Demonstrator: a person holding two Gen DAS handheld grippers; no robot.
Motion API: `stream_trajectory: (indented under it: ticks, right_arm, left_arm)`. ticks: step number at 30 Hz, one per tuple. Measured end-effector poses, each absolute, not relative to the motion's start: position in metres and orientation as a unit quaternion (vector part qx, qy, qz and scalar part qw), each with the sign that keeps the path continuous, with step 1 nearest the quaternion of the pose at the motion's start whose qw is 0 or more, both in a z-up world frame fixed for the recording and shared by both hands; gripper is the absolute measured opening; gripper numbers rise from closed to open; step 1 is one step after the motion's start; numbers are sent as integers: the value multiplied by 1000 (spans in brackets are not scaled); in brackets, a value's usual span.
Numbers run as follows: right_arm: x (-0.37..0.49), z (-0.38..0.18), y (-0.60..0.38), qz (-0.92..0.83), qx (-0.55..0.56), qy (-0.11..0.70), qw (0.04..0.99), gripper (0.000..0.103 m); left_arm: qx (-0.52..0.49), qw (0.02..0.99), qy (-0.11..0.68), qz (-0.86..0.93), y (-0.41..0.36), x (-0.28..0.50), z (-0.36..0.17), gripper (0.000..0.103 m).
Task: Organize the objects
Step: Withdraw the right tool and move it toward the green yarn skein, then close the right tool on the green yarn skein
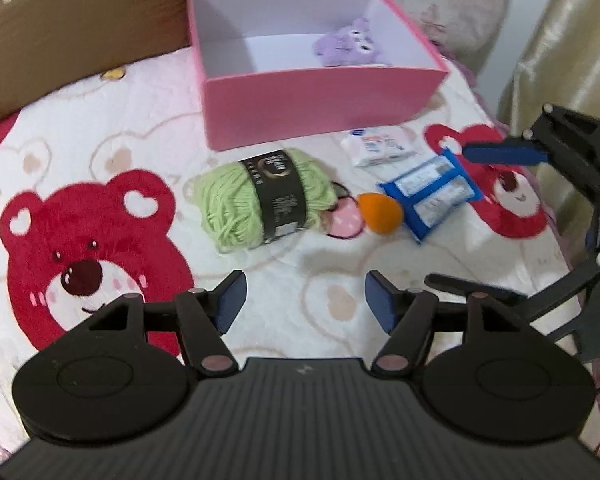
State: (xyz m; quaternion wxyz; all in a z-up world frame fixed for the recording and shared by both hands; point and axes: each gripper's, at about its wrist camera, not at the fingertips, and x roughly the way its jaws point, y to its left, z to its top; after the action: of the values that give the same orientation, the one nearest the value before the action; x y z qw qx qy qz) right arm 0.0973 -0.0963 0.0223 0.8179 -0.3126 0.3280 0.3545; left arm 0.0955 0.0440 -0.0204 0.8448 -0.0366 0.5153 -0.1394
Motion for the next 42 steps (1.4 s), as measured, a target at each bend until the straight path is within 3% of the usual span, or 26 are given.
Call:
stream_trajectory:
  ticks: [15, 20, 30, 35, 42]
  right_arm:
    - [142, -30, -50, 398, -381, 309, 775, 87]
    - [154, -42, -35, 399, -416, 328, 749, 87]
    - [170, -59, -19, 399, -492, 289, 718, 87]
    - [187, -65, -14, 424, -463, 324, 708, 87]
    - [193, -59, -30, 414, -344, 389, 747, 70]
  left_arm:
    - [-181, 864, 462, -85, 83, 117, -83, 67]
    - [-198, 865, 459, -58, 86, 122, -103, 67]
    - [-242, 864, 437, -61, 98, 124, -118, 67]
    - [-267, 856, 437, -68, 100, 126, -126, 67]
    - [-284, 866, 404, -78, 96, 124, -123, 61]
